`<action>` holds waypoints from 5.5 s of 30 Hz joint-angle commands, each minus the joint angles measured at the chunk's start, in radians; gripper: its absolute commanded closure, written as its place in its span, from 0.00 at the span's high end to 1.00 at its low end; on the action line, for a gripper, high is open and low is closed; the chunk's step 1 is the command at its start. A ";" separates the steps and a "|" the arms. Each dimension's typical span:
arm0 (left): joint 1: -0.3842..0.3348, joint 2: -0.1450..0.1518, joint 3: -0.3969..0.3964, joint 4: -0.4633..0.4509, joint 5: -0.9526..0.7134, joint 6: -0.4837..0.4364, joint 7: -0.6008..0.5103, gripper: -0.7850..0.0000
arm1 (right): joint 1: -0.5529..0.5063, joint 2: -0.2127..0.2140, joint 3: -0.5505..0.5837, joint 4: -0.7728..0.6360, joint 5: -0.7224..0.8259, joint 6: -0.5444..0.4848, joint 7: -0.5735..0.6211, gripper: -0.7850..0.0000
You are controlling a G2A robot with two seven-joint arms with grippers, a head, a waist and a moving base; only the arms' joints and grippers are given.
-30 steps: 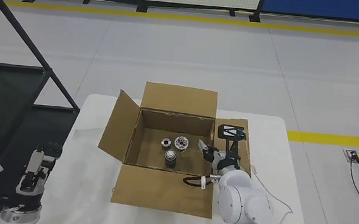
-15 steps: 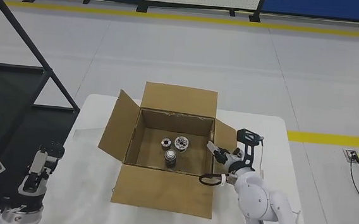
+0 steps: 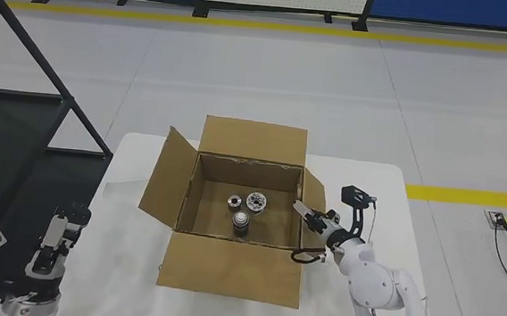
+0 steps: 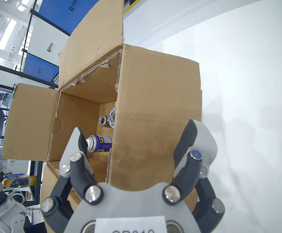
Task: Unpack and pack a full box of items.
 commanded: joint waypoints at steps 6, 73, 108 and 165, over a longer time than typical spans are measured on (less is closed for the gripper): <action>0.005 -0.002 0.000 -0.002 0.004 -0.002 0.003 1.00 | 0.017 0.007 -0.016 0.018 -0.043 -0.029 0.019 1.00; -0.004 -0.014 -0.021 0.043 -0.038 -0.005 -0.016 1.00 | 0.689 -0.260 -0.652 0.620 -0.368 0.214 0.595 0.42; -0.007 -0.018 -0.003 0.030 -0.017 -0.001 -0.031 1.00 | 0.011 -0.144 -0.246 -0.501 -0.860 0.290 0.435 0.00; -0.028 -0.020 0.029 0.034 0.025 0.032 -0.031 1.00 | 0.158 -0.093 0.350 0.040 -0.880 0.148 0.641 0.00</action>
